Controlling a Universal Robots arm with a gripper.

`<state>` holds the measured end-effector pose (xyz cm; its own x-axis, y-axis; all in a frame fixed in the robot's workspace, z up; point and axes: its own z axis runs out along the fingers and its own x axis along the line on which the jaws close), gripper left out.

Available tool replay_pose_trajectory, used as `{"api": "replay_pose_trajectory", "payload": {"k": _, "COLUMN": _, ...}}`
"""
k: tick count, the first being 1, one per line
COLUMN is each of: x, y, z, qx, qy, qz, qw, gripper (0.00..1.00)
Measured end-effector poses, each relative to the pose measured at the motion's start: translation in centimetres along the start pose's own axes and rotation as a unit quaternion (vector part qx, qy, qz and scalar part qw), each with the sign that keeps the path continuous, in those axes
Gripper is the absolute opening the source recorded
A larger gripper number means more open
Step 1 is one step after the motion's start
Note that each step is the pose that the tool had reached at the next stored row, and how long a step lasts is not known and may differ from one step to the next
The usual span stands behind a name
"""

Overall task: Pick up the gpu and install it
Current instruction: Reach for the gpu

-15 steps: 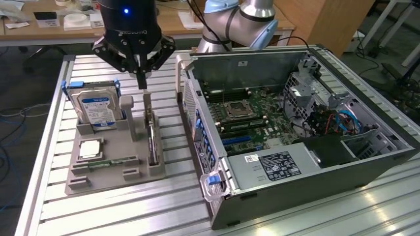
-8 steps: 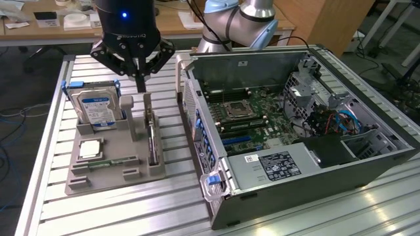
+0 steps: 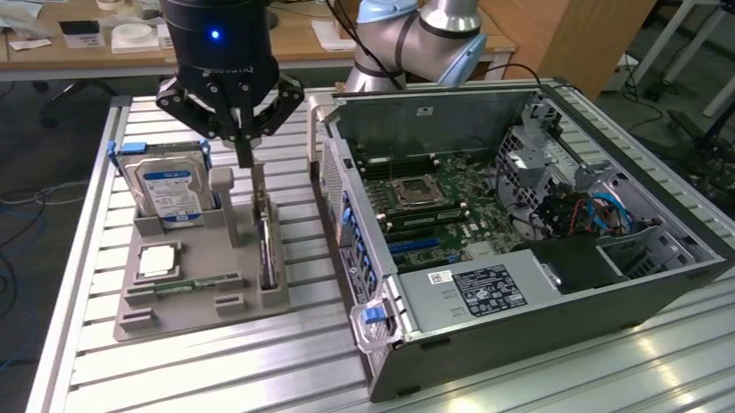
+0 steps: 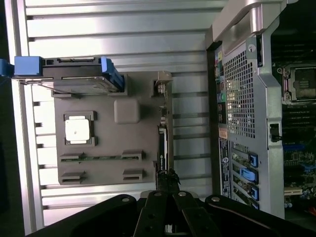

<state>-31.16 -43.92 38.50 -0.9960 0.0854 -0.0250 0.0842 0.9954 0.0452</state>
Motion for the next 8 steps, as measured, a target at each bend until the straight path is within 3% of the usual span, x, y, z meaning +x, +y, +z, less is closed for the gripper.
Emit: {"api": "replay_pose_trajectory", "payload": {"k": 8, "x": 0.01, "y": -0.01, "z": 0.16, "qx": 0.0000, "qy": 0.0001, "qz": 0.000, "qw": 1.0000, "gripper": 0.11}}
